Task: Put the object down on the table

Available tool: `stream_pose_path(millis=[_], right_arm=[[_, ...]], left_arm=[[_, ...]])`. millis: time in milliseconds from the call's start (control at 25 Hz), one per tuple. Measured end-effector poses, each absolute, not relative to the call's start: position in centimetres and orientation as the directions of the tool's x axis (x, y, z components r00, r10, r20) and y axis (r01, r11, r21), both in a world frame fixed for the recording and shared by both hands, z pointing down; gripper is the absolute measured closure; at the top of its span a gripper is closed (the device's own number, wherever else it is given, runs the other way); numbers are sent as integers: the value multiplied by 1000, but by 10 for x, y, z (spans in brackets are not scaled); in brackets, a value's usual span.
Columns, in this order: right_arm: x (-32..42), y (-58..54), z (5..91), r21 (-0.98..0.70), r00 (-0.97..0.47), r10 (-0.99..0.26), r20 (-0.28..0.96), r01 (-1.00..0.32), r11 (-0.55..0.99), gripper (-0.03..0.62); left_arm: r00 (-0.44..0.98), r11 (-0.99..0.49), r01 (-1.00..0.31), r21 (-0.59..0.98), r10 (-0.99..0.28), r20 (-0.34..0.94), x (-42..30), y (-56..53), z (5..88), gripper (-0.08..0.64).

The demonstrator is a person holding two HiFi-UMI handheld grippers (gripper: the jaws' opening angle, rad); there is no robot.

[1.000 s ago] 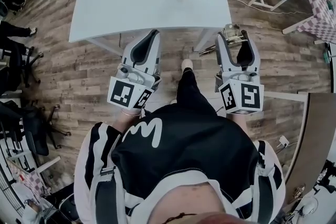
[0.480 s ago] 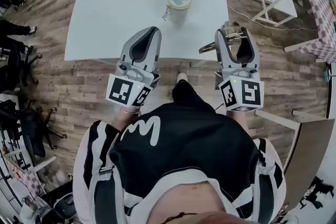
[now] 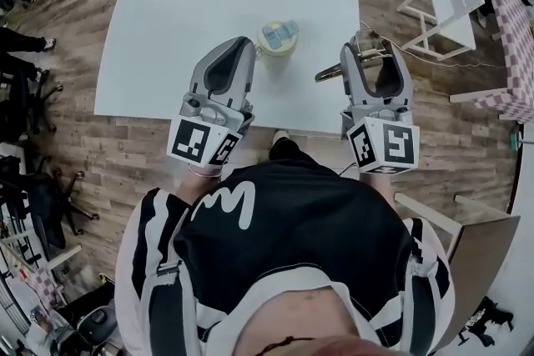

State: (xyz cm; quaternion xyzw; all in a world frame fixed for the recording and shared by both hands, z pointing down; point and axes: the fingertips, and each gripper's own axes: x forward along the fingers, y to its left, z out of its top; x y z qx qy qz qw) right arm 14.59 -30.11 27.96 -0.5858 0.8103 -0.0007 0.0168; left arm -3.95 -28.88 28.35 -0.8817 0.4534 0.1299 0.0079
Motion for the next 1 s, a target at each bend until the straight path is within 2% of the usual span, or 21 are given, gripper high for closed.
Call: stream_pose_path(millis=[520,1000], right_arm=[[146,-339,282,-33,-338,-941,-20,-940,339,296],[146,-348,292,-39,-304,-952,22,-952,303,296]], left_arm=[[525,-557,-822,115,-821,-226,-43,-322,284,538],[542,-571,-810,130,-815,-205,-49,-336,286,538]])
